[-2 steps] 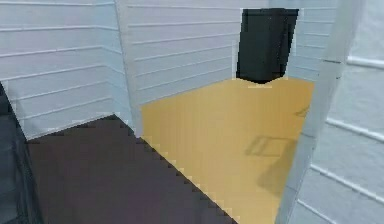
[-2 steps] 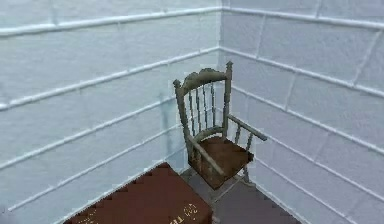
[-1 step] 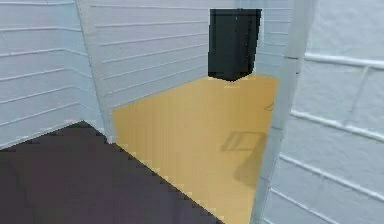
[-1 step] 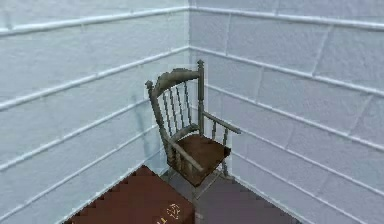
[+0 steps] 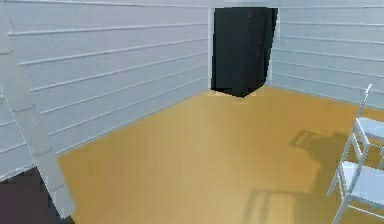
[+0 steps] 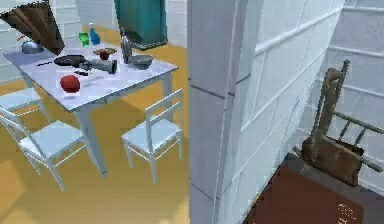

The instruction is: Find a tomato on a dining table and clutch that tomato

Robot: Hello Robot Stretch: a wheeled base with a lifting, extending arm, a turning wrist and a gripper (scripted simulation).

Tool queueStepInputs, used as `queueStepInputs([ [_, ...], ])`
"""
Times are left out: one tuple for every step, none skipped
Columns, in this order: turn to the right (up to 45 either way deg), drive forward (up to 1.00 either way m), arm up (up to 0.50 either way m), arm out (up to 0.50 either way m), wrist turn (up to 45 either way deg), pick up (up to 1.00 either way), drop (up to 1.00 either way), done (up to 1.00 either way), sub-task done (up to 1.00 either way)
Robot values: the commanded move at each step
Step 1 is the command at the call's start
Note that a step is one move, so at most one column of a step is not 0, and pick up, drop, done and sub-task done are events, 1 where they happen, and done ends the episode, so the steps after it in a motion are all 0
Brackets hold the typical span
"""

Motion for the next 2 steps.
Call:
queueStepInputs([
  [42.0, 0.00, 0.00, 0.00, 0.0, 0.00, 0.00, 0.00, 0.00],
  [0.0, 0.60, 0.00, 0.00, 0.0, 0.00, 0.00, 0.00, 0.00],
])
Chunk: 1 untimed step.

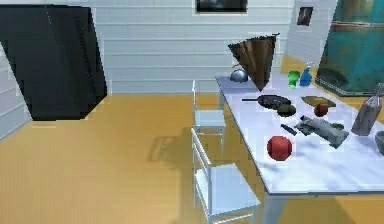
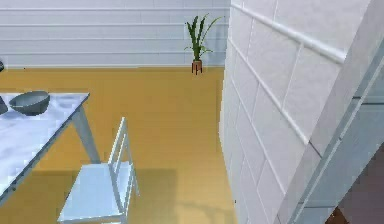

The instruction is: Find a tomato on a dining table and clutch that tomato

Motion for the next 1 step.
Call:
queueStepInputs([
  [0.0, 0.15, 0.00, 0.00, 0.0, 0.00, 0.00, 0.00, 0.00],
])
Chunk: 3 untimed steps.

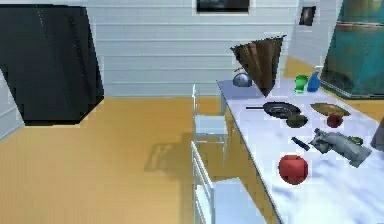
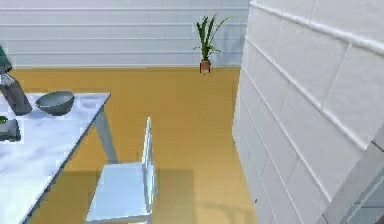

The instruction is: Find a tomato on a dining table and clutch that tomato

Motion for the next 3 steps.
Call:
queueStepInputs([
  [-45.0, 0.00, 0.00, 0.00, 0.0, 0.00, 0.00, 0.00, 0.00],
  [-12.0, 0.00, 0.00, 0.00, 0.0, 0.00, 0.00, 0.00, 0.00],
  [0.0, 0.00, 0.50, 0.00, 0.0, 0.00, 0.00, 0.00, 0.00],
])
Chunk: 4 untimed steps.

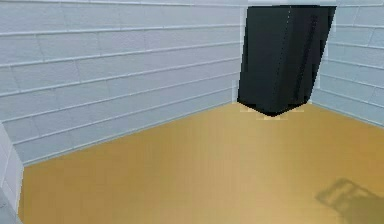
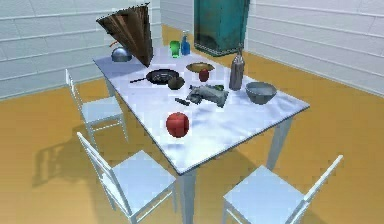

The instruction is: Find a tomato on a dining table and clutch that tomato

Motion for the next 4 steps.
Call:
queueStepInputs([
  [0.0, 0.00, 0.38, 0.00, 0.0, 0.00, 0.00, 0.00, 0.00],
  [0.0, 0.00, 0.00, 0.46, 0.0, 0.00, 0.00, 0.00, 0.00],
  [0.0, 0.00, 0.00, 0.00, 45.0, 0.00, 0.00, 0.00, 0.00],
  [0.0, 0.00, 0.00, 0.00, 45.0, 0.00, 0.00, 0.00, 0.00],
])
